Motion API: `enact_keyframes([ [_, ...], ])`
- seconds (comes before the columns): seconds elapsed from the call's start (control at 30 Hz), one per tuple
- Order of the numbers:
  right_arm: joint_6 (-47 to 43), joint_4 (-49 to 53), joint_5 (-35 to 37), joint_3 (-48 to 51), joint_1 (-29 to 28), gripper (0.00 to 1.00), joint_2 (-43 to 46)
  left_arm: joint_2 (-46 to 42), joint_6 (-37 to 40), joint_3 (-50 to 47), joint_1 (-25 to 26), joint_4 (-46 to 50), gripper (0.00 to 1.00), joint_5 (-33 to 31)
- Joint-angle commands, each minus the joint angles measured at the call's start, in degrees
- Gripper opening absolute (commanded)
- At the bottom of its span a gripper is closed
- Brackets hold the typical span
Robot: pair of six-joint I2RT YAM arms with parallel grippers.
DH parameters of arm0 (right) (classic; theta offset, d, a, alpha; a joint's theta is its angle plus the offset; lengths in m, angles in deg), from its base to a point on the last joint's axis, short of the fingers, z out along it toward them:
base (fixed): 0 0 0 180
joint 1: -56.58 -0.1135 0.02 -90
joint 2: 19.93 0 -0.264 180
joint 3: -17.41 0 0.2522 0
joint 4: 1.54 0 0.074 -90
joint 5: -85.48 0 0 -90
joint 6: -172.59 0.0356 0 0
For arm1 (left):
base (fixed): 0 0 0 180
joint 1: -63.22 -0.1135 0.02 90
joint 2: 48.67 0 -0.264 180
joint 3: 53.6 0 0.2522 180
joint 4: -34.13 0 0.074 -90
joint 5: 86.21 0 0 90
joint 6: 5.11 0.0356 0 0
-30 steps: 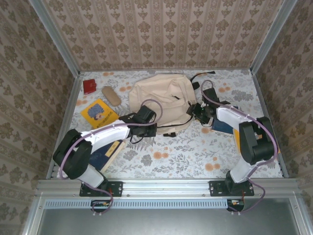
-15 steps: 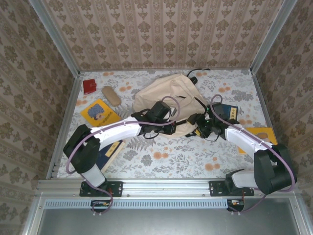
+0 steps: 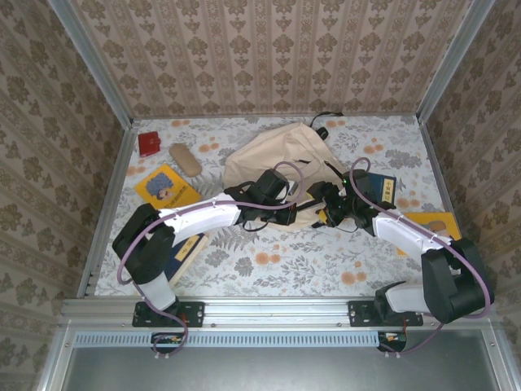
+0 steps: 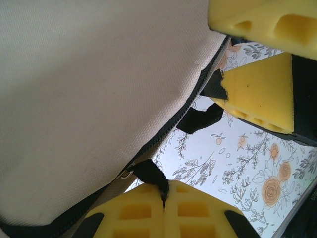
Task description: Pack the student bag
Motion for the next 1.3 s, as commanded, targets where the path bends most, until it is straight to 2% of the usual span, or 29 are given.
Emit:
enact_keyframes([
  [0.0,2.3,-1.2,-0.1,-1.0,-0.6,0.79,-2.7,0.3,1.0,1.5,0.2,0.5,0.00,0.1],
  [0.13,2.5,-2.8,-0.1,-2.9,-0.9,0.72,-7.1,0.3,1.2,1.7,0.1,1.3,0.00,-0.6],
  [0.2,2.2,-2.3,0.5,-3.7,-1.1,0.64,-8.0,0.2,1.3,1.8,0.0,2.2,0.00,-1.3],
  [0.33,0.5,1.2,3.5,-4.3,-1.1,0.41,-7.8,-0.4,1.7,1.8,-0.9,6.0,0.00,-4.6],
  [0.47,-1.6,5.4,6.2,-4.0,-1.1,0.27,-7.2,-1.7,3.4,1.8,-3.2,10.3,0.00,-8.4],
  [0.6,-2.8,7.5,7.6,-2.9,-1.1,0.23,-7.0,-2.6,5.5,2.0,-6.1,13.5,0.00,-11.0],
  [0.77,-3.4,8.1,8.3,-1.9,-1.1,0.20,-7.1,-2.0,7.1,1.1,-10.2,13.5,0.00,-10.8],
  [1.03,-5.2,8.7,9.2,-3.2,-1.1,0.08,-6.4,-2.6,10.4,1.4,-11.1,14.3,0.00,-7.2],
  [1.27,-8.3,14.7,15.2,-4.7,-0.9,0.08,-4.1,-6.4,11.3,-0.9,-14.7,16.3,0.00,-9.0],
])
